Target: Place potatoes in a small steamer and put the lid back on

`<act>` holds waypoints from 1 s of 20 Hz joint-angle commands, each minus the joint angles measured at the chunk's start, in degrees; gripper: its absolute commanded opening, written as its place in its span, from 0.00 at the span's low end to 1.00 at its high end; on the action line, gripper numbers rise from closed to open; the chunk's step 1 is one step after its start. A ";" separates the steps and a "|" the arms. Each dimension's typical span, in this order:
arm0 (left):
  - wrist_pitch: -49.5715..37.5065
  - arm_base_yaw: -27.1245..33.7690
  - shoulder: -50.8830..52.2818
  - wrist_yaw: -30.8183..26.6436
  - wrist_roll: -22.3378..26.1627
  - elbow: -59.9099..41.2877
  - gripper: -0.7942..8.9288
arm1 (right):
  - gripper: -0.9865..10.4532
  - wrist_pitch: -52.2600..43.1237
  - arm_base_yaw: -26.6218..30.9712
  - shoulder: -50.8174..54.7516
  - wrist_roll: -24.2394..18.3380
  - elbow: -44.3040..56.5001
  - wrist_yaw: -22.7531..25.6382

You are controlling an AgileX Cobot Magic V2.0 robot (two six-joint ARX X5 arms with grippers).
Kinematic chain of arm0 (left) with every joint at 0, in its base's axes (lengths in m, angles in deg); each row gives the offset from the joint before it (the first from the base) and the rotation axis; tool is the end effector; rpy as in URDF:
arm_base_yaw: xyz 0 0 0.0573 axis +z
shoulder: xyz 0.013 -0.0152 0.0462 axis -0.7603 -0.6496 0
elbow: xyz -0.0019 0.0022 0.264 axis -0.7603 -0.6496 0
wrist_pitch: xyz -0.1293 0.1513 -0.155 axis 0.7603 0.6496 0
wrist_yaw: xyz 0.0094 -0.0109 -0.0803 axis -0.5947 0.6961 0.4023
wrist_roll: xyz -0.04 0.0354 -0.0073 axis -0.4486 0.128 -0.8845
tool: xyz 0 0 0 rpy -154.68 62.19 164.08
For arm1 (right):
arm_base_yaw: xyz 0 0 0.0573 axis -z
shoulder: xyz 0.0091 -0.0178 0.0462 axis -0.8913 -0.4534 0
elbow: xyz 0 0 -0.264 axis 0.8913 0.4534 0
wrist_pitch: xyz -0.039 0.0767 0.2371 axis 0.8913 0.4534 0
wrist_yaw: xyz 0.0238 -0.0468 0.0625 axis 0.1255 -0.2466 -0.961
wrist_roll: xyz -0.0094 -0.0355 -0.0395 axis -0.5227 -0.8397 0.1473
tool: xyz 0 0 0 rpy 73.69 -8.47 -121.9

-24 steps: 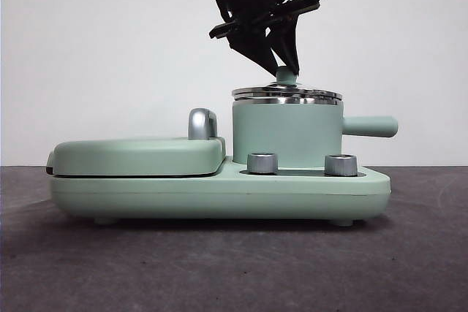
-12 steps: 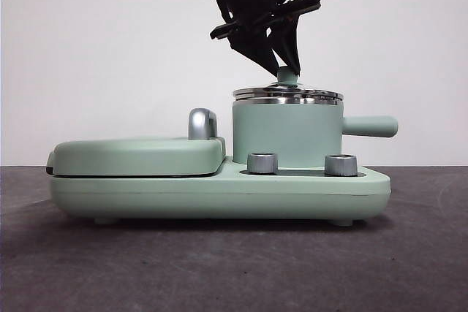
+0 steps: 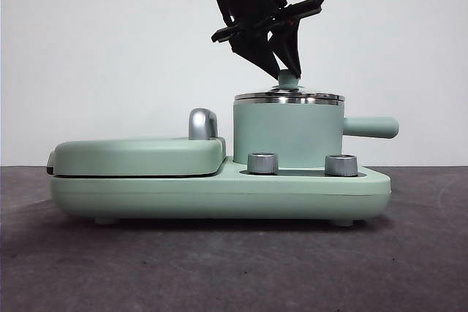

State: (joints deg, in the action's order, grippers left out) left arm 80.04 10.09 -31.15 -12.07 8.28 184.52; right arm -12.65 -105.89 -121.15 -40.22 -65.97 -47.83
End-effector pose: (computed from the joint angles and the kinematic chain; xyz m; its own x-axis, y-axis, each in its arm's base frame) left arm 0.3662 -0.3026 0.3177 0.5559 -0.5216 -0.6472 0.6903 0.7235 0.0098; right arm 0.0222 0.0138 0.4032 0.7645 0.4721 -0.4389 -0.4124 0.8815 0.2299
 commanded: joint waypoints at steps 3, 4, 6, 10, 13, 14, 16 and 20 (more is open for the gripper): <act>0.70 -0.74 -2.54 0.28 0.20 1.55 0.24 | 0.44 -0.11 -0.57 -0.17 0.35 -0.85 -0.17; 0.68 -0.74 -2.49 0.26 -0.07 1.55 0.35 | 0.44 -0.11 -0.57 -0.17 0.35 -0.85 -0.17; 0.72 -0.74 -1.75 0.15 -1.27 1.57 0.56 | 0.44 -0.11 -0.57 -0.17 0.35 -0.85 -0.17; 5.73 -0.31 3.06 -1.01 -0.96 1.60 0.60 | 0.44 -0.02 -0.57 -0.17 0.39 -0.85 -0.22; 16.06 -0.24 9.44 -2.47 -0.83 1.60 0.59 | 0.44 0.33 -0.57 -0.17 0.42 -0.85 -1.29; 19.45 -0.20 11.93 -2.47 -1.20 1.60 0.59 | 0.44 0.33 -0.57 -0.17 0.39 -0.85 -1.68; 25.77 -0.22 17.14 -2.47 -1.33 1.57 0.59 | 0.44 0.28 -0.57 -0.33 0.39 -0.85 -3.41; 33.11 -0.22 27.50 -2.40 -5.62 -0.09 0.51 | 0.44 0.24 -0.59 -2.25 0.17 -0.85 -7.74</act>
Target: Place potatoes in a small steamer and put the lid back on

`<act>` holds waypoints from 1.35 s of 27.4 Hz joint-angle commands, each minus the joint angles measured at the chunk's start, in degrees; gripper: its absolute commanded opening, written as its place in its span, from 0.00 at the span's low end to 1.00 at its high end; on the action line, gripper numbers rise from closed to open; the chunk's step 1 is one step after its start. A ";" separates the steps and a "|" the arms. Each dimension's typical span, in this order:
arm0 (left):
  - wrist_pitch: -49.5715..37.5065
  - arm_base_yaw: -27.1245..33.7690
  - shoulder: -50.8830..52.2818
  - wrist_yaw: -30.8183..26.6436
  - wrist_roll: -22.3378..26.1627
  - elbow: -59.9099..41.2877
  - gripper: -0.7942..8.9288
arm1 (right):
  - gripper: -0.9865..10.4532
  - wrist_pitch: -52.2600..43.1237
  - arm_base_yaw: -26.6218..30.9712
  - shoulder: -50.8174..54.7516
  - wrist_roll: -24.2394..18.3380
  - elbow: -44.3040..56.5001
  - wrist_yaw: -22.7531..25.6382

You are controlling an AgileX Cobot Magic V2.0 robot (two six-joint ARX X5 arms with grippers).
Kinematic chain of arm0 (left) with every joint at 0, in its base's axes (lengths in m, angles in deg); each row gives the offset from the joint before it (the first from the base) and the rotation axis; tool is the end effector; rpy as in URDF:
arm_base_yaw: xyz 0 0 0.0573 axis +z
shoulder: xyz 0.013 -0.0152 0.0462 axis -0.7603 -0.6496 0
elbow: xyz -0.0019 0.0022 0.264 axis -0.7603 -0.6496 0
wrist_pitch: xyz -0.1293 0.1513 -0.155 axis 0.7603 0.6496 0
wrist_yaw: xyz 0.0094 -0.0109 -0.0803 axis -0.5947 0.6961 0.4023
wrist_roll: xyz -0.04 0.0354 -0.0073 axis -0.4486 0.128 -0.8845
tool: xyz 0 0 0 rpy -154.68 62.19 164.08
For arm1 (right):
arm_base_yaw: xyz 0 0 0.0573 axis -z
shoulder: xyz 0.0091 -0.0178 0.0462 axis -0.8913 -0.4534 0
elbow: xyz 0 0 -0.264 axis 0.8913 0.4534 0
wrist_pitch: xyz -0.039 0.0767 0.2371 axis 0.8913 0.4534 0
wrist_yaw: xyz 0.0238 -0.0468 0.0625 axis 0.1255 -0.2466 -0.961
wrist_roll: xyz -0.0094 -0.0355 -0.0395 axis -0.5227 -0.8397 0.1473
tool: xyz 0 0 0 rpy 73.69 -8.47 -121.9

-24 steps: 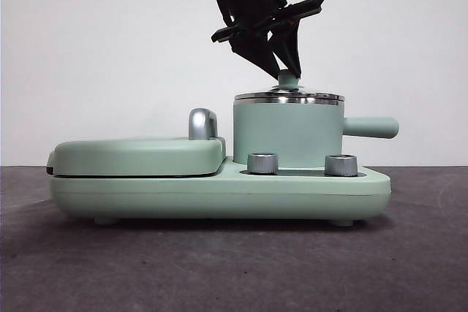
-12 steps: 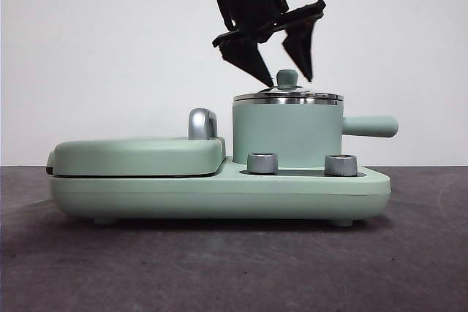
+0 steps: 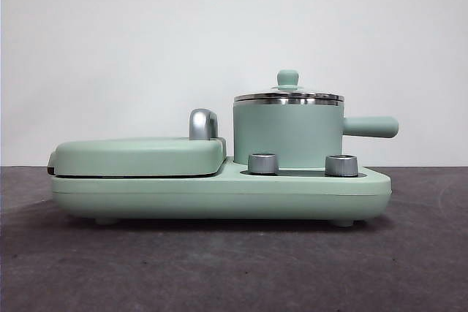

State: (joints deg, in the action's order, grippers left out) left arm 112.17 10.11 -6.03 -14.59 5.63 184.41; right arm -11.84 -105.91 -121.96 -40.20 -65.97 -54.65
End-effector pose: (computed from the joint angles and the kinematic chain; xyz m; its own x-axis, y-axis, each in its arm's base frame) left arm 0.2422 -0.1989 0.4444 0.5181 -0.4334 -0.7374 0.6430 0.7658 0.0017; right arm 0.0228 0.0190 0.4017 0.6835 0.5585 -0.4700 -0.4885 0.8284 0.2741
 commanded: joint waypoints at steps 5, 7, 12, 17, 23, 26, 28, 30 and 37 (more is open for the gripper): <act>1.62 -0.24 16.68 0.09 -4.83 -12.92 0.50 | 0.44 -3.21 -0.57 -4.63 -0.79 -0.81 -2.84; 0.68 -0.24 22.14 -0.22 -6.05 -19.76 0.50 | 0.44 -4.92 -0.57 -5.77 -1.18 -0.76 -3.69; -4.90 -0.26 36.89 -0.24 -9.64 -37.53 0.50 | 0.44 -8.83 -0.57 -8.35 -1.44 -0.74 -4.90; -14.67 -0.28 51.39 -0.22 -13.16 -52.46 0.49 | 0.44 -13.27 -0.59 -9.53 -1.38 1.97 -5.01; -19.08 -0.28 63.36 -0.24 -15.15 -63.39 0.49 | 0.44 -22.08 -2.03 -9.51 0.94 12.37 -8.50; -18.38 -0.28 65.99 -0.26 -15.15 -65.51 0.49 | 0.44 -26.49 -3.48 -9.97 1.01 16.63 -8.81; -18.40 -0.28 66.77 -0.48 -15.10 -65.94 0.40 | 0.43 -28.35 -4.39 -10.43 1.05 18.14 -8.81; -18.60 -0.28 67.04 -0.48 -14.91 -65.92 0.08 | 0.28 -29.11 -5.07 -10.80 0.98 18.84 -8.98; -18.27 -0.28 67.06 -0.57 -14.97 -65.92 0.09 | 0.10 -28.20 -6.67 -11.23 0.61 18.91 -9.40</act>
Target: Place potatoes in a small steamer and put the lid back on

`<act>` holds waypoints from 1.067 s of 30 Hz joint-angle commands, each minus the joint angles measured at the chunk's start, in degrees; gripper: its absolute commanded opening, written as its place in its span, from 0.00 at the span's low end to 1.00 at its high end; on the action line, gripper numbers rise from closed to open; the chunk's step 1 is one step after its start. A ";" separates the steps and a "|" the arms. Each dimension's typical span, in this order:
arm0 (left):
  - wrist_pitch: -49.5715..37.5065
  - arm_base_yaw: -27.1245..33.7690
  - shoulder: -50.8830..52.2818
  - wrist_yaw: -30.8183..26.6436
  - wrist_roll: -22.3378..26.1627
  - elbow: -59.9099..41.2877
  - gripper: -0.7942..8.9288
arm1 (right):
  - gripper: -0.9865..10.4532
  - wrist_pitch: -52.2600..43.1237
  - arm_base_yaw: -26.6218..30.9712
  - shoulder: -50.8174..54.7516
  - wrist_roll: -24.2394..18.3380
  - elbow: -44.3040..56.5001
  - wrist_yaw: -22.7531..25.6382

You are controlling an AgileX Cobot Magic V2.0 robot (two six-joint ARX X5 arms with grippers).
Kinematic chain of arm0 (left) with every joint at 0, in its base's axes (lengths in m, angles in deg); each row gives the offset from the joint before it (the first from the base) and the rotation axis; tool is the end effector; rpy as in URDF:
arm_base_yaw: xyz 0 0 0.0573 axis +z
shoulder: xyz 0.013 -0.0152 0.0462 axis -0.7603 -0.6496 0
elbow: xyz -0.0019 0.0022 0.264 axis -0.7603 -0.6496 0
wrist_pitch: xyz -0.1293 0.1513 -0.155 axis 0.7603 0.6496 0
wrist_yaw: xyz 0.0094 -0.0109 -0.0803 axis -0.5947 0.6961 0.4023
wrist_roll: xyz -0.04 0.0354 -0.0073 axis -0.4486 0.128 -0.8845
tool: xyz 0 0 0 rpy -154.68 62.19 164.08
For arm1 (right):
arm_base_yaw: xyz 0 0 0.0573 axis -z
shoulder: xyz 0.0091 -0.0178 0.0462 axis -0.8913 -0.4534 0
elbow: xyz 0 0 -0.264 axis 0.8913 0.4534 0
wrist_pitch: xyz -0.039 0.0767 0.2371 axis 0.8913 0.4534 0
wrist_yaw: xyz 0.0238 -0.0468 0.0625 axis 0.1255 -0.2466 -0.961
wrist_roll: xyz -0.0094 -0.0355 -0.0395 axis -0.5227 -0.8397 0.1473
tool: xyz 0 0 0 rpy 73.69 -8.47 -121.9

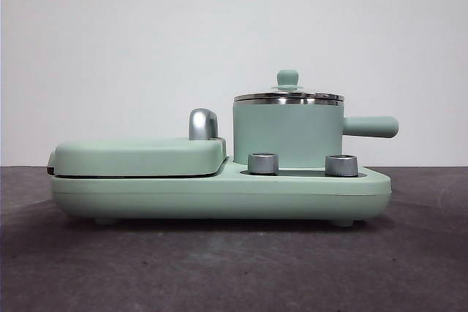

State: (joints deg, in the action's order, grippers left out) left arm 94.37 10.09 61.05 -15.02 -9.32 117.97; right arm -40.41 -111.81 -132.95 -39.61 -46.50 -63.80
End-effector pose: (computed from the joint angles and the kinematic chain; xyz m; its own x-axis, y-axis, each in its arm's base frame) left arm 0.0570 -0.0467 0.3333 0.6761 -0.5538 -0.4859 0.5205 0.8258 -0.2170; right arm 0.0911 0.1086 0.3357 0.4898 0.7164 -0.4969 -0.6421 0.6819 0.3503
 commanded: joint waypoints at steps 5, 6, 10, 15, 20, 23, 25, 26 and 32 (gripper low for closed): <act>-0.90 -0.26 -0.04 -0.15 -0.02 0.52 0.09 | 0.10 -0.02 -0.74 0.11 -0.02 -0.59 -0.02; -0.90 -0.26 -0.04 -0.13 -0.02 0.52 0.09 | 0.10 -0.50 -0.74 0.11 -0.02 -0.59 -0.02; -0.90 -0.26 -0.04 -0.15 -0.02 0.52 0.09 | 0.10 -1.49 -0.76 0.11 0.00 -0.59 -0.07; -1.25 1.05 0.66 0.02 -0.02 -0.42 0.09 | 0.10 -2.25 -0.74 0.11 0.00 -0.59 -0.04; -6.14 9.62 1.40 0.07 0.00 -6.23 0.09 | 0.10 -3.74 -0.76 0.11 -0.02 -0.59 -0.04; -12.90 17.66 4.42 -0.31 2.89 -12.92 0.09 | 0.10 -4.17 -0.76 0.11 -0.02 -0.59 -0.04; -18.03 22.80 7.58 -0.33 5.86 -18.01 0.09 | 0.10 -4.15 -0.76 0.11 -0.02 -0.59 -0.04; -20.55 25.27 9.35 -0.39 7.63 -20.87 0.09 | 0.10 -4.15 -0.76 0.11 -0.02 -0.59 -0.04; -37.05 34.60 17.27 -0.37 15.47 -39.39 0.09 | 0.10 -4.15 -0.76 0.07 -0.02 -0.59 -0.04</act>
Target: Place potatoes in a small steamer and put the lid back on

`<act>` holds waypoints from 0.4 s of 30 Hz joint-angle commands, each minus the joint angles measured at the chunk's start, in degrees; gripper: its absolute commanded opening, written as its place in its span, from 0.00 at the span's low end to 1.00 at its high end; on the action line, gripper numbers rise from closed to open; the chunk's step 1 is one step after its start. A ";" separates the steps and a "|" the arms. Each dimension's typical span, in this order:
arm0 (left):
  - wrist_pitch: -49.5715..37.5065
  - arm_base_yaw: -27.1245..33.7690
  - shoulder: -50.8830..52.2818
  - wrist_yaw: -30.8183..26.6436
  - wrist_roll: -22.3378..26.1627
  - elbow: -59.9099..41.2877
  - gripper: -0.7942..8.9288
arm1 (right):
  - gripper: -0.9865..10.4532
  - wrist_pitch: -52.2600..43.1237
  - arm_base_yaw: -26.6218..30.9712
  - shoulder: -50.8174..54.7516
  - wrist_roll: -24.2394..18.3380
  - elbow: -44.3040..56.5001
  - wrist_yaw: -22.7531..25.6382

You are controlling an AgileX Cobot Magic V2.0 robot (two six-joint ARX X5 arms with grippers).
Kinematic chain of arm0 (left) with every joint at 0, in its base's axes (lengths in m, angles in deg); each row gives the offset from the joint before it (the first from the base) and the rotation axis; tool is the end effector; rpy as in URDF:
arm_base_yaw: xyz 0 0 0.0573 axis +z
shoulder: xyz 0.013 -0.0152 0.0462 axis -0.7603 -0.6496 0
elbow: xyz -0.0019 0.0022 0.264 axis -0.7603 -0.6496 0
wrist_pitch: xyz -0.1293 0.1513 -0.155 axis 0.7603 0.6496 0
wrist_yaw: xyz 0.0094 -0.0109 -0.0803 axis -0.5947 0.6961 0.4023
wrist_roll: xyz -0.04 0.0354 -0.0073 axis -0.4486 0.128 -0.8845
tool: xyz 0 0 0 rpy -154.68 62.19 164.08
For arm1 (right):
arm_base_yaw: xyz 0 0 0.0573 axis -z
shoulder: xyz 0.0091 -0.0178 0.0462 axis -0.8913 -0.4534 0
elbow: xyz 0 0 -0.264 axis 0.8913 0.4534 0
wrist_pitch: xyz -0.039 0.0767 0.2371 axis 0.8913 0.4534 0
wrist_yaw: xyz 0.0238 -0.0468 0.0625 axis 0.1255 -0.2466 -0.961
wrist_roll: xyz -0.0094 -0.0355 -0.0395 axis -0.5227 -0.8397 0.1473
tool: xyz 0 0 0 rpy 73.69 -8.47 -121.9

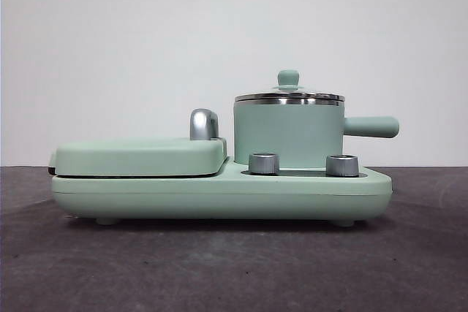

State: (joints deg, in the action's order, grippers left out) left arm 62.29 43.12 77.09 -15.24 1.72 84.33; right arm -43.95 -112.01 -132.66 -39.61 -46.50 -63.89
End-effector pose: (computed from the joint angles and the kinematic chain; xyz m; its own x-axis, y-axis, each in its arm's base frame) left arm 0.0930 -0.0102 0.2188 0.9623 -0.1023 -0.2520 0.0911 0.9943 -0.0557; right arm 0.0917 0.1101 0.3416 0.5065 0.7426 -0.4382 -0.6607 0.6608 0.3562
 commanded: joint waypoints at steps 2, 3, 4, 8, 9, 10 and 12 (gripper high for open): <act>-7.63 3.02 3.17 -0.13 3.63 -10.10 0.09 | 0.10 -0.61 -0.57 -0.17 -0.02 -0.59 0.04; -8.17 3.52 4.28 -0.13 3.17 -11.85 0.09 | 0.10 -0.61 -0.57 -0.17 0.00 -0.59 0.04; -8.46 3.82 5.35 -0.13 2.84 -13.25 0.09 | 0.10 -0.61 -0.55 -0.17 -0.02 -0.59 0.07; -9.14 4.17 8.74 -0.17 2.71 -16.83 0.09 | 0.10 -0.63 -0.57 -0.20 -0.02 -0.59 0.04; -9.18 4.17 9.33 -0.22 2.89 -17.14 0.09 | 0.10 -0.61 -0.57 -0.17 -0.02 -0.59 0.02; -9.42 4.24 9.97 -0.39 2.99 -17.14 0.09 | 0.10 -0.61 -0.57 -0.17 0.00 -0.59 0.02; -9.35 4.24 11.32 -0.37 2.89 -17.14 0.09 | 0.10 -0.63 -0.57 -0.17 -0.02 -0.61 0.04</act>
State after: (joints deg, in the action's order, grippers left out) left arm 52.58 47.25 87.93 -15.33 4.10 68.33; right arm -43.97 -112.01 -132.60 -39.61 -46.50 -63.89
